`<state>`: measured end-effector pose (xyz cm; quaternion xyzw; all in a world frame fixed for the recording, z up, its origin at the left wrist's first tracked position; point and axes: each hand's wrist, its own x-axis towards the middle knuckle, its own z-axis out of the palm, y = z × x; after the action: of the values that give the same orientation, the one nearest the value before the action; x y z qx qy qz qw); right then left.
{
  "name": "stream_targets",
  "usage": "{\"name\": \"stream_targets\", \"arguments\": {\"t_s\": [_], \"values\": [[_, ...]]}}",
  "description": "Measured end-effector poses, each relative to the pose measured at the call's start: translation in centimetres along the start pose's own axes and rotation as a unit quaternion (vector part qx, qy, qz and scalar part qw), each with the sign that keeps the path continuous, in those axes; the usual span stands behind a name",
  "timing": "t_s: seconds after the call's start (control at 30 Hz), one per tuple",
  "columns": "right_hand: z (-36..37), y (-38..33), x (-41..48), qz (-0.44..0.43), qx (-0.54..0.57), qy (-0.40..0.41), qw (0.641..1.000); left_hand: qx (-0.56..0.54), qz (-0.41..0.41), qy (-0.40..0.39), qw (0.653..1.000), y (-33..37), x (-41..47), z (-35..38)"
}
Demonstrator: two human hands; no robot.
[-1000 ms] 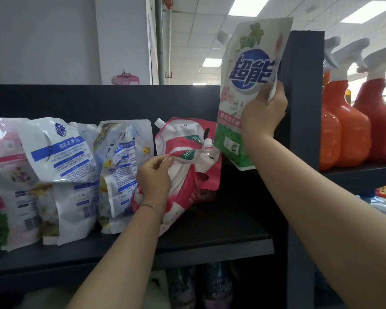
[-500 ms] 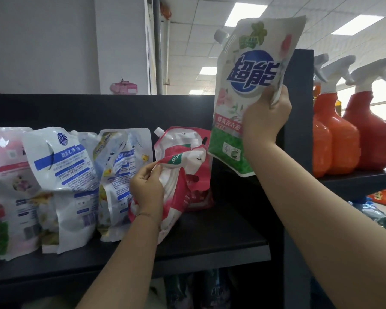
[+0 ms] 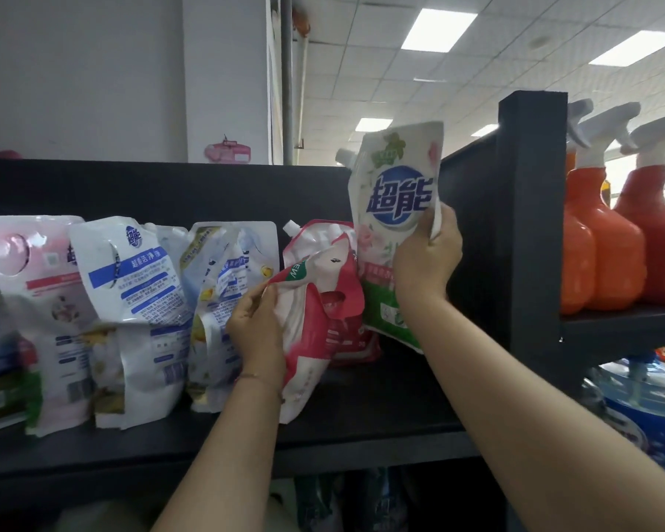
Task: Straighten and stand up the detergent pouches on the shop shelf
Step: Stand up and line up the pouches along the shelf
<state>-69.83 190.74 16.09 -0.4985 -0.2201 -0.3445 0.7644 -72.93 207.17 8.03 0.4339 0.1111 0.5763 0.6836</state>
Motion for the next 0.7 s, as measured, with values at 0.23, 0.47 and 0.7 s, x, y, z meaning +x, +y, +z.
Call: {"name": "stream_targets", "arguments": {"t_s": [0.23,0.47,0.7], "values": [[2.6,6.6,-5.6,0.115,-0.031,-0.019,0.993,-0.030,-0.006,0.048,0.998,0.1,1.6,-1.6],[3.0,7.3,-6.6,0.112,-0.097,-0.116,0.982,0.134,0.090,0.030,0.987,-0.9,2.3,-2.1],[-0.9,7.6,-7.6,0.049,-0.203,-0.312,0.927,0.333,0.142,-0.046,0.931,0.0,1.4,-4.0]]}}
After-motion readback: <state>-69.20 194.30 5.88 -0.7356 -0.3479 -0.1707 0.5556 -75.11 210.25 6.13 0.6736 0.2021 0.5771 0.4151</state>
